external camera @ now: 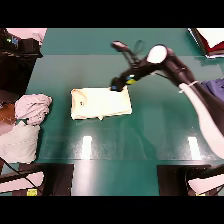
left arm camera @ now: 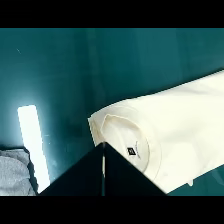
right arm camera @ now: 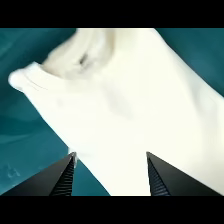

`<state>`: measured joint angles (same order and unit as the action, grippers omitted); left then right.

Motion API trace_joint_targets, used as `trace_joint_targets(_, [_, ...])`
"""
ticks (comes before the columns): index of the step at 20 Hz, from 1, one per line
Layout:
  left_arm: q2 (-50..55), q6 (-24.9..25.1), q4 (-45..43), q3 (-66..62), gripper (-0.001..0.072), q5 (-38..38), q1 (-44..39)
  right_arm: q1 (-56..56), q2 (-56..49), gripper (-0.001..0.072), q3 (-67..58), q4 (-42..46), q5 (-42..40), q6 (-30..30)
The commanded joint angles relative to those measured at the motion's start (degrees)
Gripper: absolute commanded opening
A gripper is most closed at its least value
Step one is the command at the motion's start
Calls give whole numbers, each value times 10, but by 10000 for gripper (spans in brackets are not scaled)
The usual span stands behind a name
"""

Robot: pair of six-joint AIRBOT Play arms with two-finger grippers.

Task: Fold the shirts.

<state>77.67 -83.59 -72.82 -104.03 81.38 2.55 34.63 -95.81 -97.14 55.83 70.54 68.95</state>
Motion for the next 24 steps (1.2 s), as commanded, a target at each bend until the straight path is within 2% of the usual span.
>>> trace_joint_targets(1, [0, 0, 17, 1, 25, 0, -1, -112, 31, 603, 108, 7, 30, 49])
trace_joint_targets(2, [0, 0, 23, 1, 25, 0, -1, -140, 25, 692, 132, -4, 30, 62])
trace_joint_targets(7, [0, 0, 28, 2, 25, -2, -1, -191, -54, 685, 207, -156, 24, 48])
trace_joint_targets(12, [1, 0, 30, 2, 25, -9, -1, -133, -139, 684, 150, -229, 6, 14])
trace_joint_targets(15, [1, 0, 30, 2, 25, -9, -1, -87, -166, 664, 96, -233, -24, 15])
trace_joint_targets(17, [1, 0, 30, 2, 25, -8, -1, -64, -177, 434, 70, -232, -39, 14])
trace_joint_targets(18, [1, 0, 30, 2, 25, -8, -1, -57, -181, 370, 60, -232, -41, 14])
trace_joint_targets(20, [1, 0, 30, 2, 25, -2, -1, -52, -180, 141, 51, -228, -41, -2])
trace_joint_targets(21, [1, 0, 30, 2, 25, 2, -1, -56, -180, 65, 48, -228, -37, -2])
trace_joint_targets(22, [1, 0, 32, 2, 25, 5, -1, -62, -180, 27, 45, -228, -30, -2])
trace_joint_targets(24, [1, 0, 49, 2, 25, 9, -1, -87, -172, 20, 40, -229, -13, 7])
